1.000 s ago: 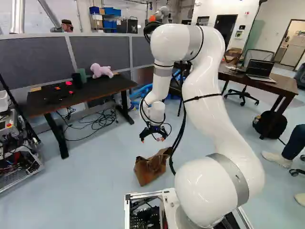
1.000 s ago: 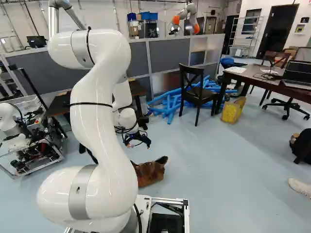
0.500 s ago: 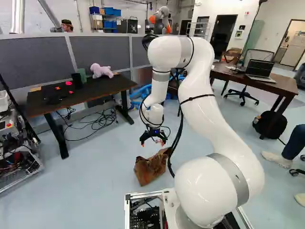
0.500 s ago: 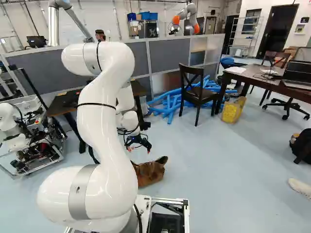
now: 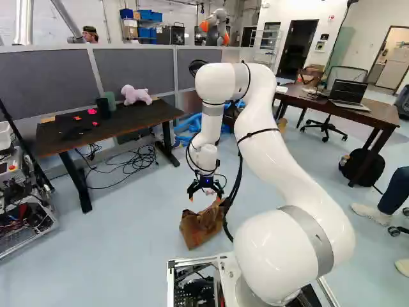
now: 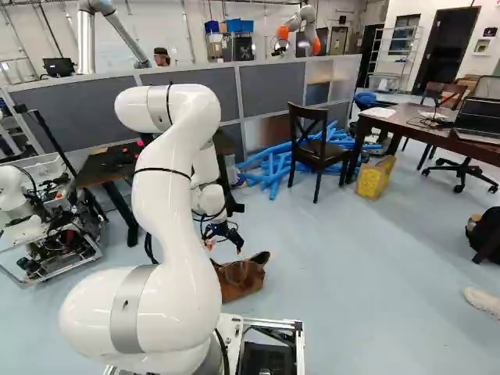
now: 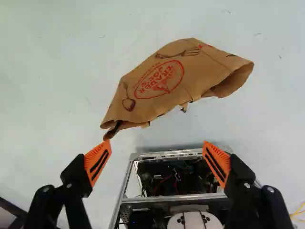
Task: Pick up the bag on the ground and place it on the table
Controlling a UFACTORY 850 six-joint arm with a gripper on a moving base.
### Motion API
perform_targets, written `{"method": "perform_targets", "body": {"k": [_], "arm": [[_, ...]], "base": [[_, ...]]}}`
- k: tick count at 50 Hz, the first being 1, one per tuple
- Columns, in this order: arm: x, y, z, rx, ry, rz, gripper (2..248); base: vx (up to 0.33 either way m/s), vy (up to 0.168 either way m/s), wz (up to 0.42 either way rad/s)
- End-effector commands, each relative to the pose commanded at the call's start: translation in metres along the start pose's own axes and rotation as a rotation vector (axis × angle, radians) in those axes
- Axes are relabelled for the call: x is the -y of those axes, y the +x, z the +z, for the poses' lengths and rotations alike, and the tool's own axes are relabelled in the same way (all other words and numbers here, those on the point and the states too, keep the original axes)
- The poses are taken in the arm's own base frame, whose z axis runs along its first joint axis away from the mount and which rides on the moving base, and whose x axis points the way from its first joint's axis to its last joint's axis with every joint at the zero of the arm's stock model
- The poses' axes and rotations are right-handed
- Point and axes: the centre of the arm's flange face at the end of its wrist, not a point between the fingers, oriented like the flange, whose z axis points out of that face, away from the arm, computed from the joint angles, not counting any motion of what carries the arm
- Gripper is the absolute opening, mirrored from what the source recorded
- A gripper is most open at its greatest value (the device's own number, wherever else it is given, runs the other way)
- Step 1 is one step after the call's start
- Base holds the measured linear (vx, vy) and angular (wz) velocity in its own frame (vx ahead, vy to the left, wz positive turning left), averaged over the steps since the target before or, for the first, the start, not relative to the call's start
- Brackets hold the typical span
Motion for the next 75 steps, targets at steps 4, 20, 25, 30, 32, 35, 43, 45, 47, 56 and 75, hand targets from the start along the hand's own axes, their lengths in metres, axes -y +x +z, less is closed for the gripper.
{"method": "perform_targets", "body": {"k": [4, 20, 25, 30, 32, 35, 43, 45, 47, 56, 75], "arm": [[0.000, 0.001, 0.006, 0.005, -0.001, 0.044, 247], [0.002, 0.007, 0.031, 0.016, -0.008, 0.222, 247], [0.002, 0.009, 0.038, 0.014, -0.009, 0.288, 247], [0.003, 0.011, 0.046, 0.016, -0.011, 0.346, 247], [0.003, 0.011, 0.049, 0.017, -0.012, 0.368, 247], [0.003, 0.012, 0.054, 0.017, -0.013, 0.400, 247], [0.004, 0.016, 0.066, 0.002, -0.012, 0.485, 247], [0.004, 0.017, 0.069, -0.001, -0.012, 0.506, 247], [0.004, 0.018, 0.072, -0.003, -0.012, 0.527, 247], [0.004, 0.022, 0.086, -0.017, -0.009, 0.621, 247], [0.005, 0.027, 0.115, -0.014, -0.014, 0.821, 247]], "base": [[0.000, 0.000, 0.000], [0.000, 0.000, 0.000], [0.000, 0.000, 0.000], [0.000, 0.000, 0.000], [0.000, 0.000, 0.000], [0.000, 0.000, 0.000], [0.000, 0.000, 0.000], [0.000, 0.000, 0.000], [0.000, 0.000, 0.000], [0.000, 0.000, 0.000], [0.000, 0.000, 0.000]]}}
